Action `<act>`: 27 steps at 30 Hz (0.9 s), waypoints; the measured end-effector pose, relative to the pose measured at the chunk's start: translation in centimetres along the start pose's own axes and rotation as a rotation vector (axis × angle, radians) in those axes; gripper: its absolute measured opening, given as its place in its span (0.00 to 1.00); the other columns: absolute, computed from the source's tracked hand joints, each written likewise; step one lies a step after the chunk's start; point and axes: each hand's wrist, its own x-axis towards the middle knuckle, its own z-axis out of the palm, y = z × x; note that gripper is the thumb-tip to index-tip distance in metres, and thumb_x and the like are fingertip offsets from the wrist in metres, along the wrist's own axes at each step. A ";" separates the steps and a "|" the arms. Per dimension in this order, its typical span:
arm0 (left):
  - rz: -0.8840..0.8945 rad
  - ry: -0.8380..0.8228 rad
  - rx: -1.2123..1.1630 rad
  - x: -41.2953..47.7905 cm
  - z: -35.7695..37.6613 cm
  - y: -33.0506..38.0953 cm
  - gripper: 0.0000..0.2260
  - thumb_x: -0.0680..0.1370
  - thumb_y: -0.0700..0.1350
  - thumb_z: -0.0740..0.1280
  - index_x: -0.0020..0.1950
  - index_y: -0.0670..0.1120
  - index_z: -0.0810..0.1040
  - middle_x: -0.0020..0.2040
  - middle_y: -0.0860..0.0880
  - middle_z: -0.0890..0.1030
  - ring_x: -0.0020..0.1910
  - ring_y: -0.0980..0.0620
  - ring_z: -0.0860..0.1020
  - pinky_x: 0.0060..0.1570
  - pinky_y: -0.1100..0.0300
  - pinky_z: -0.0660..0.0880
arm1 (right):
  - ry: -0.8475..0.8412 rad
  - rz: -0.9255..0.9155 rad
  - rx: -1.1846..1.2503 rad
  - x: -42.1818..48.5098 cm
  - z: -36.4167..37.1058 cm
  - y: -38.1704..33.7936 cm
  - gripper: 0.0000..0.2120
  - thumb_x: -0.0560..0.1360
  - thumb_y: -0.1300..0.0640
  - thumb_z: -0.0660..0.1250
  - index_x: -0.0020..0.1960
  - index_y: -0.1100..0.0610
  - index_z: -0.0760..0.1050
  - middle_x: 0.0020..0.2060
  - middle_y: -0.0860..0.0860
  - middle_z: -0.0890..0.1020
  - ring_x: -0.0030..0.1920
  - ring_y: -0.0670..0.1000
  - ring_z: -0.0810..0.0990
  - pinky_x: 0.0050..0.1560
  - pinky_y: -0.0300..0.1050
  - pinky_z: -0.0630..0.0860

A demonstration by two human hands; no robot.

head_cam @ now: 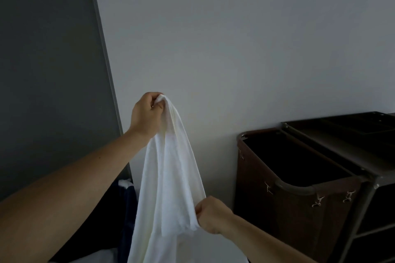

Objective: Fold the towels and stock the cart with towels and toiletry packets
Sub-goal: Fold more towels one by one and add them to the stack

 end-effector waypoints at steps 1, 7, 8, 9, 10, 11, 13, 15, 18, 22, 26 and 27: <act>0.007 -0.004 0.006 0.0 -0.2 -0.1 0.08 0.82 0.44 0.62 0.59 0.50 0.77 0.47 0.64 0.75 0.48 0.60 0.76 0.44 0.65 0.72 | 0.008 0.010 0.007 0.0 0.2 -0.1 0.13 0.73 0.58 0.61 0.49 0.52 0.85 0.47 0.51 0.84 0.50 0.56 0.83 0.52 0.46 0.80; -0.059 0.068 0.012 0.7 -1.8 -0.6 0.10 0.82 0.45 0.62 0.61 0.47 0.78 0.53 0.54 0.78 0.52 0.53 0.77 0.48 0.52 0.78 | 0.059 0.038 0.268 0.7 -1.5 -0.2 0.08 0.73 0.55 0.67 0.36 0.54 0.80 0.32 0.46 0.78 0.34 0.46 0.78 0.36 0.37 0.75; -0.054 0.073 0.008 0.6 -1.6 -0.5 0.10 0.82 0.45 0.62 0.61 0.47 0.78 0.54 0.54 0.78 0.52 0.53 0.77 0.48 0.55 0.77 | 0.031 0.032 0.251 0.8 -1.4 -0.3 0.07 0.74 0.56 0.66 0.43 0.55 0.83 0.35 0.46 0.80 0.37 0.46 0.79 0.38 0.39 0.76; -0.044 0.073 0.006 0.5 -1.4 -0.4 0.10 0.82 0.44 0.62 0.61 0.47 0.78 0.54 0.54 0.78 0.52 0.54 0.76 0.48 0.60 0.75 | 0.005 0.049 0.214 1.0 -1.0 -0.4 0.10 0.75 0.58 0.64 0.50 0.58 0.83 0.40 0.48 0.81 0.42 0.49 0.80 0.42 0.41 0.77; -0.036 0.072 0.004 0.3 -1.1 -0.2 0.10 0.82 0.44 0.62 0.61 0.47 0.78 0.54 0.55 0.78 0.52 0.55 0.76 0.46 0.63 0.73 | -0.001 0.068 0.176 1.1 -0.6 -0.6 0.12 0.75 0.59 0.63 0.53 0.60 0.82 0.44 0.51 0.82 0.46 0.51 0.80 0.45 0.43 0.77; -0.034 0.070 -0.001 0.2 -0.8 0.0 0.10 0.82 0.44 0.62 0.61 0.47 0.78 0.53 0.55 0.78 0.51 0.55 0.76 0.45 0.66 0.72 | 0.001 0.090 0.159 1.3 0.0 -0.6 0.11 0.74 0.59 0.62 0.51 0.61 0.81 0.47 0.54 0.82 0.47 0.53 0.80 0.45 0.44 0.76; -0.043 0.064 -0.018 -0.1 -0.4 0.2 0.10 0.82 0.44 0.62 0.61 0.47 0.77 0.53 0.55 0.78 0.51 0.56 0.76 0.46 0.65 0.72 | 0.010 0.119 0.197 1.4 1.0 -0.7 0.07 0.73 0.61 0.63 0.48 0.59 0.78 0.45 0.55 0.80 0.44 0.55 0.78 0.42 0.42 0.73; -0.053 0.066 -0.024 -0.1 -0.1 0.4 0.10 0.82 0.44 0.62 0.61 0.47 0.77 0.54 0.55 0.78 0.51 0.56 0.76 0.46 0.66 0.71 | 0.018 0.114 0.246 1.7 1.1 -0.8 0.07 0.73 0.63 0.63 0.49 0.60 0.78 0.44 0.56 0.80 0.44 0.54 0.78 0.41 0.41 0.72; -0.039 0.066 -0.011 0.0 0.1 0.4 0.09 0.82 0.45 0.62 0.60 0.47 0.78 0.52 0.56 0.78 0.49 0.58 0.75 0.42 0.71 0.69 | -0.012 0.124 0.291 1.7 1.1 -0.7 0.09 0.76 0.65 0.61 0.53 0.60 0.78 0.42 0.54 0.79 0.37 0.50 0.75 0.35 0.38 0.71; -0.040 0.072 0.009 0.2 -0.2 -0.1 0.09 0.82 0.45 0.62 0.60 0.47 0.78 0.52 0.56 0.78 0.50 0.56 0.76 0.44 0.69 0.70 | 0.048 0.157 0.497 1.0 0.6 -0.1 0.05 0.73 0.64 0.65 0.43 0.59 0.80 0.40 0.56 0.81 0.37 0.54 0.77 0.34 0.40 0.69; -0.052 0.097 0.074 0.8 -1.2 -1.1 0.11 0.82 0.46 0.62 0.61 0.46 0.78 0.54 0.54 0.78 0.51 0.54 0.76 0.46 0.64 0.70 | 0.203 0.065 0.615 0.4 -4.7 -0.8 0.10 0.72 0.58 0.75 0.36 0.58 0.75 0.29 0.49 0.78 0.24 0.47 0.74 0.23 0.34 0.68; -0.054 0.111 0.094 1.1 -1.6 -1.4 0.11 0.82 0.46 0.62 0.62 0.46 0.78 0.54 0.54 0.78 0.51 0.54 0.76 0.45 0.64 0.69 | 0.271 0.026 0.583 0.3 -6.9 -1.0 0.10 0.71 0.58 0.75 0.35 0.58 0.77 0.27 0.48 0.77 0.24 0.46 0.74 0.24 0.34 0.68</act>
